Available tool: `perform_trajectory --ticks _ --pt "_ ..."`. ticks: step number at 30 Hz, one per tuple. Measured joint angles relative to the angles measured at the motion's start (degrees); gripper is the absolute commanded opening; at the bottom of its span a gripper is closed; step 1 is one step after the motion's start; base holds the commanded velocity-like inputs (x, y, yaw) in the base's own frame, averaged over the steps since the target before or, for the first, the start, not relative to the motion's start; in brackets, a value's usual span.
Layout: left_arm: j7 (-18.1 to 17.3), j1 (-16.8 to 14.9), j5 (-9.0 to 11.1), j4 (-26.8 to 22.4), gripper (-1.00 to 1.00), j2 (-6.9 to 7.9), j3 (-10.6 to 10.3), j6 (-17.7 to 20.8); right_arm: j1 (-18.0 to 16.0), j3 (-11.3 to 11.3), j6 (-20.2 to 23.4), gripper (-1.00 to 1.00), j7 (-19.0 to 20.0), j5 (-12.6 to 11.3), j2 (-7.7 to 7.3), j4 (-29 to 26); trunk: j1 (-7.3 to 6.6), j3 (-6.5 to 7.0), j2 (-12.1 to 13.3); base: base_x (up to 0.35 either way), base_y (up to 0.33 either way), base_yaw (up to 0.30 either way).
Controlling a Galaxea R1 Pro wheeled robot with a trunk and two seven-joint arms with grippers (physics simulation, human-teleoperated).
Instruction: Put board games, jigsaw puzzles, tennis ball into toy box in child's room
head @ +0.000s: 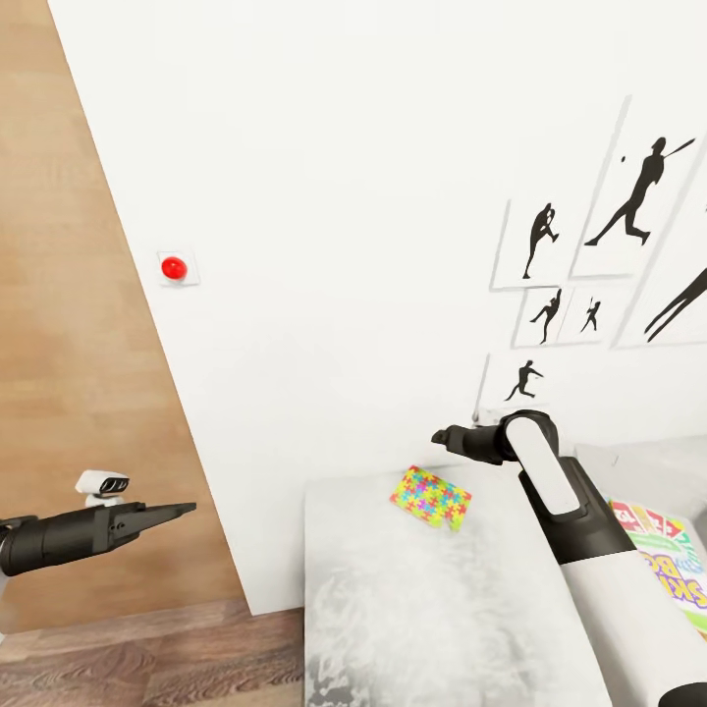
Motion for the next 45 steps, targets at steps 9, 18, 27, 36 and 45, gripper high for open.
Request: perform_trajectory --ticks 9,18,27,36,45 --pt "0.0 0.0 0.0 0.0 1.0 0.07 0.05 -0.07 0.02 0.3 0.0 1.0 -0.16 0.02 0.38 0.02 0.0 0.0 0.0 0.0 0.0 0.0" --pt "0.0 0.0 -0.02 0.0 1.0 0.09 0.06 -0.07 -0.1 0.42 0.0 1.0 -1.07 0.09 0.45 1.32 0.0 0.0 0.0 0.0 0.0 0.0" --pt "0.0 0.0 -0.04 0.0 1.0 0.1 0.06 -0.07 -3.47 0.28 -0.02 1.0 -6.45 0.26 0.52 15.39 0.0 0.0 0.0 0.0 0.0 0.0" --pt "0.0 0.0 -0.08 0.0 1.0 0.07 -0.01 -0.07 -5.9 0.27 -0.02 1.0 -6.5 0.17 0.53 20.2 0.0 0.0 0.0 0.0 0.0 0.0" --pt "0.0 0.0 -0.06 0.0 1.0 0.01 -0.03 -0.07 -5.91 0.38 -0.01 1.0 -6.5 0.16 0.53 20.23 0.0 0.0 0.0 0.0 0.0 0.0"
